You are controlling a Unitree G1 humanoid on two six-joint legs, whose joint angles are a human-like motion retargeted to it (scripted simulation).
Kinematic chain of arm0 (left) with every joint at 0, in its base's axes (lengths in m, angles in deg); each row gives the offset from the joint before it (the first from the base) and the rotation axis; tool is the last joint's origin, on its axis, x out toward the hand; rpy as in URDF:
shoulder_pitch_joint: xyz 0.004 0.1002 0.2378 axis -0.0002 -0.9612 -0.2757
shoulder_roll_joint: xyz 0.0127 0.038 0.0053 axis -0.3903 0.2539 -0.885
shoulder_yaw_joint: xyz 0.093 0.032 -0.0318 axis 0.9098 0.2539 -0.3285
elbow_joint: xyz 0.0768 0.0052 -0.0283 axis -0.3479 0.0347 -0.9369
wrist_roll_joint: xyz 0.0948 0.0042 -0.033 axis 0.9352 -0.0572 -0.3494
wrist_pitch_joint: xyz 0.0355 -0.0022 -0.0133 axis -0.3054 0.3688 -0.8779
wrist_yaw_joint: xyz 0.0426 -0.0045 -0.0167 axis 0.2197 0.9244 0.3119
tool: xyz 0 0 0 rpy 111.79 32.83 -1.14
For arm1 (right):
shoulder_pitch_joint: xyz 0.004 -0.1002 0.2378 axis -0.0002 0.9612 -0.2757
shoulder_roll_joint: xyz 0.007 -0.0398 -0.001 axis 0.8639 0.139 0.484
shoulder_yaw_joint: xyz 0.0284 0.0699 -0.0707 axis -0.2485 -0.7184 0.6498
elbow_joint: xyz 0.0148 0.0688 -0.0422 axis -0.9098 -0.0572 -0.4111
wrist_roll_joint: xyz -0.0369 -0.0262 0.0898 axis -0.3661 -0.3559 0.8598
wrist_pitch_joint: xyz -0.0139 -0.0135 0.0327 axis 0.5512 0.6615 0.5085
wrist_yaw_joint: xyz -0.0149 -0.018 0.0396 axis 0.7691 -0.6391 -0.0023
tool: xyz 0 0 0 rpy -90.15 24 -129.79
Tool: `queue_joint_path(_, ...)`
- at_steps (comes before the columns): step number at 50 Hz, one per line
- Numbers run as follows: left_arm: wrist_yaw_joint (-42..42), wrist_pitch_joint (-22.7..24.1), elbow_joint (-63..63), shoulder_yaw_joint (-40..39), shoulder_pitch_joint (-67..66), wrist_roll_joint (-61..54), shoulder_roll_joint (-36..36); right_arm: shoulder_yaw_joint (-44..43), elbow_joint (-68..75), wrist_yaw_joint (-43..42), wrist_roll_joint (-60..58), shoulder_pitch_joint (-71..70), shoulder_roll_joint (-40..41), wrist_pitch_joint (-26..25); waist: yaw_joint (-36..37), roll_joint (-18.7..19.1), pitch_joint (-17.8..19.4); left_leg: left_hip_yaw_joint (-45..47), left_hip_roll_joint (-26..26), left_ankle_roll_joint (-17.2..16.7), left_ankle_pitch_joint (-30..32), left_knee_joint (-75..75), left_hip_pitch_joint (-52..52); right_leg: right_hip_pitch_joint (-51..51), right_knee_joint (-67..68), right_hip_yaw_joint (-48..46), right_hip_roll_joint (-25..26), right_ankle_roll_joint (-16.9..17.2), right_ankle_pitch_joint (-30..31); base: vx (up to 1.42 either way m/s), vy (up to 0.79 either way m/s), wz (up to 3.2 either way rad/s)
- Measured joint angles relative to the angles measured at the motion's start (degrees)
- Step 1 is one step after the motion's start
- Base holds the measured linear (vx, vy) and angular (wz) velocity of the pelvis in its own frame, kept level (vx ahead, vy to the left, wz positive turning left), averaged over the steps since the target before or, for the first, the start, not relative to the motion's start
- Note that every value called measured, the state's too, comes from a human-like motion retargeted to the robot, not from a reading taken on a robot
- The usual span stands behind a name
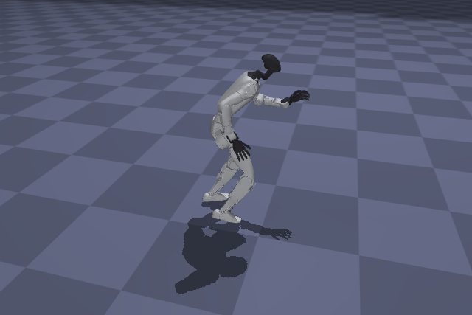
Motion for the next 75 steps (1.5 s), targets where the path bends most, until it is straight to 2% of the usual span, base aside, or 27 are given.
queue_joint_path(5,-4.9,5.6,6.7,6.7,21.9,-6.8,-6.5,-8.3,-2.3,4.5,-2.2,13.2,-1.3,-1.5,-11.3,-1.1,0.0,-6.1,0.7,-3.9,3.8,-4.3,10.9,7.0,-54.4,-0.8,-1.7,11.2,13.4,1.16,-0.64,1.57)
queue_joint_path(8,-4.2,10.0,11.5,4.4,22.2,-15.8,-3.8,-12.6,-1.9,5.2,-2.6,19.5,0.0,-3.5,-13.9,-0.3,0.0,-6.5,5.2,-4.6,1.1,-6.6,19.9,10.3,-68.6,0.1,-3.0,15.2,13.9,1.20,-0.87,0.98)
queue_joint_path(10,-3.9,11.1,13.2,3.8,21.4,-17.6,-2.6,-13.1,-1.8,5.4,-2.4,21.3,1.2,-3.7,-13.6,-0.3,0.0,-5.6,9.1,-4.2,-0.7,-5.0,23.4,10.7,-67.3,-4.3,-4.0,15.4,16.0,1.07,-0.93,0.43)
queue_joint_path(13,-1.1,10.4,19.0,0.0,11.3,-16.1,2.3,-17.1,-1.2,7.6,2.0,24.6,1.2,-3.1,-10.8,4.4,0.0,-10.4,11.8,-2.2,-1.2,8.0,23.4,8.4,-51.0,-10.8,-5.6,15.4,25.6,1.01,-0.69,0.14)
queue_joint_path(15,-0.7,8.9,23.6,-2.3,0.3,-14.2,4.2,-16.9,-0.3,6.9,3.3,22.2,0.9,-3.2,-9.8,6.1,0.0,-13.8,9.9,-1.8,-1.3,17.9,22.2,2.3,-31.4,-7.8,-7.9,15.4,21.8,0.97,-0.47,-0.04)
queue_joint_path(17,-0.7,8.2,25.6,-4.6,-13.4,-13.9,5.8,-13.4,1.6,3.5,2.5,13.0,-1.2,-3.6,-9.4,7.2,0.0,-12.7,10.4,-0.5,-3.4,27.5,17.5,-1.0,-21.0,-6.9,-7.8,11.0,15.8,0.72,-0.45,-0.20)
queue_joint_path(20,1.4,7.2,25.4,-7.8,-35.4,-15.8,7.9,-6.4,4.5,-1.9,-2.3,-9.7,-4.2,-5.3,-8.5,7.5,0.0,-7.1,10.1,2.4,-6.6,36.8,8.0,-2.6,-16.5,-7.6,-6.9,6.4,11.8,0.51,-0.33,-0.42)
queue_joint_path(22,3.5,7.2,23.6,-7.8,-47.6,-18.5,7.4,-2.9,4.3,-4.5,-2.0,-25.9,-2.9,-5.5,-5.6,7.0,0.0,-2.5,7.9,2.2,-7.1,37.1,2.6,-2.2,-17.6,-7.8,-5.7,6.1,11.6,0.42,-0.20,-0.69)
queue_joint_path(28,7.3,8.3,15.9,-3.8,-74.7,-23.9,-1.5,5.8,-1.9,-12.3,1.3,-66.9,2.8,-2.8,7.1,3.7,0.0,5.5,3.6,-1.4,-3.7,20.7,-8.0,6.5,-28.1,-9.1,-1.7,4.4,11.3,0.36,-0.09,-0.47)
queue_joint_path(33,14.6,6.7,10.2,-12.9,-88.0,-17.1,-5.8,9.5,-12.4,-11.9,-0.7,-86.6,-1.1,1.0,14.5,1.2,0.0,12.9,6.6,-1.7,-0.8,-1.4,-6.9,18.4,-36.3,-14.4,-0.9,4.1,11.4,0.41,-0.01,0.59)
queue_joint_path(37,16.8,7.2,11.0,-19.0,-91.5,-25.6,-1.6,10.6,-22.8,-7.4,-1.9,-89.1,-5.6,3.2,16.6,-0.4,-2.3,26.6,6.3,-3.9,4.0,-26.6,0.4,28.4,-45.2,-20.9,1.1,5.4,14.8,0.46,0.10,1.18)
queue_joint_path(40,16.6,7.0,12.4,-18.0,-89.9,-27.7,0.9,10.1,-30.8,-3.5,-4.0,-82.0,-7.0,3.9,16.1,0.3,-4.6,46.4,6.8,-6.1,10.0,-40.2,7.2,32.8,-45.1,-26.0,3.2,4.9,17.0,0.53,0.18,1.50)
queue_joint_path(42,17.3,6.3,12.8,-14.6,-87.9,-25.9,2.2,9.2,-36.3,-0.8,-6.2,-72.8,-7.4,3.6,15.1,1.3,-6.4,53.1,7.6,-5.9,12.9,-40.7,9.1,33.7,-39.1,-27.7,3.0,3.3,18.2,0.60,0.23,1.64)
queue_joint_path(45,19.0,5.4,12.2,-7.7,-81.7,-24.1,4.0,8.9,-41.2,3.7,-8.6,-59.4,-7.9,2.6,13.1,2.4,-7.7,47.0,9.2,-4.1,6.6,-35.1,8.2,29.5,-20.2,-24.6,-0.4,1.7,21.1,0.54,0.25,1.79)
queue_joint_path(48,16.4,5.4,9.0,-0.8,-68.4,-19.1,6.1,9.8,-38.8,7.8,-10.2,-49.4,-7.7,1.5,9.2,2.1,-2.7,36.5,7.1,-1.8,0.2,-31.3,10.2,24.5,-5.2,-10.2,2.5,3.9,20.8,0.38,0.21,2.64)
queue_joint_path(51,12.2,5.4,4.9,4.8,-49.0,-16.4,7.2,9.6,-27.2,7.1,-12.1,-38.6,-5.5,0.5,4.5,2.7,-0.2,25.8,5.0,-1.5,-2.5,-23.4,7.5,18.7,6.8,-1.5,6.5,4.9,10.4,0.31,0.14,3.56)
queue_joint_path(53,8.6,8.9,5.1,7.5,-34.1,-29.0,11.9,8.8,-14.5,3.0,-14.4,-31.4,-2.8,-1.5,2.1,4.7,0.0,18.5,2.4,-3.3,-2.5,-20.5,5.6,13.4,14.5,0.8,7.0,2.3,5.0,0.32,0.17,3.90)
queue_joint_path(55,8.7,5.9,3.1,6.9,-18.7,-13.7,11.9,6.4,-2.9,2.0,-14.8,-23.8,-1.7,-2.1,0.3,6.9,0.0,12.0,-0.3,-5.3,-2.3,-18.1,5.3,8.8,19.7,2.7,7.4,0.1,0.2,0.39,0.13,3.78)
queue_joint_path(57,1.5,5.3,6.2,5.0,-5.0,-11.4,15.3,4.3,3.3,0.1,-13.6,-16.0,-1.7,-3.1,-0.6,8.9,0.0,7.0,-2.3,-6.9,-1.5,-17.0,6.4,3.7,21.3,5.9,9.6,-1.3,-2.2,0.45,0.10,3.26)
queue_joint_path(58,1.8,7.5,8.8,4.9,2.0,-12.9,17.2,3.4,4.8,-0.4,-12.4,-12.5,-2.0,-2.5,-1.2,9.7,0.0,4.3,-3.7,-7.5,-0.5,-18.1,7.6,1.5,20.2,7.2,10.6,-1.5,-3.0,0.48,0.13,3.14)
queue_joint_path(60,-11.1,3.4,9.8,2.0,16.1,-5.9,17.2,0.9,5.2,-1.3,-11.0,-5.4,-3.8,-1.3,-3.1,10.9,0.0,-1.3,-6.7,-7.0,2.1,-22.5,11.5,-1.7,14.6,9.1,12.1,-1.0,-3.1,0.54,0.14,3.04)
queue_joint_path(62,-1.7,9.2,15.8,1.9,25.8,-7.6,16.3,-0.7,3.0,1.9,-9.2,0.7,-5.6,0.6,-5.7,11.5,0.0,-6.7,-7.5,-9.2,5.0,-25.3,14.9,-3.1,4.3,8.2,13.3,0.0,-1.2,0.65,0.10,2.64)
queue_joint_path(65,-2.6,13.9,23.4,2.0,34.7,-14.3,13.3,-2.0,0.5,3.3,-6.8,6.3,-8.0,0.9,-9.9,11.6,0.0,-14.2,-8.3,-11.6,10.7,-30.6,20.8,-1.0,-20.6,3.6,13.6,3.1,3.8,0.76,0.07,2.24)
queue_joint_path(67,-3.2,13.9,24.7,1.2,36.4,-12.4,9.6,-2.3,0.4,4.4,-5.5,7.4,-8.4,0.7,-13.0,10.4,0.0,-19.0,-9.6,-13.2,15.1,-34.3,25.9,3.9,-42.0,-0.9,13.0,7.0,7.8,0.89,0.00,2.24)
queue_joint_path(70,-3.9,10.8,24.1,-1.7,31.5,-3.8,5.6,-1.6,2.4,6.7,-5.1,5.8,-6.7,-0.2,-17.2,7.3,0.0,-26.3,-11.0,-15.8,21.6,-39.8,35.7,11.0,-63.8,-6.2,12.9,14.2,11.7,1.01,-0.08,2.11)
queue_joint_path(73,-0.8,10.3,25.3,-5.8,16.6,-1.7,5.4,-1.8,3.6,7.5,-6.1,1.1,-2.9,-0.4,-18.2,4.4,0.0,-27.7,-12.9,-18.3,24.2,-33.1,39.1,15.9,-65.6,-2.8,12.3,13.8,15.7,1.02,-0.15,1.62)
queue_joint_path(75,0.3,8.9,23.7,-7.4,4.7,0.1,5.7,-2.4,3.2,7.1,-1.4,-3.1,0.0,0.4,-17.7,4.0,0.0,-23.0,-13.9,-18.5,24.7,-17.9,33.9,17.3,-60.9,-3.1,9.9,10.6,18.1,0.95,-0.16,1.57)
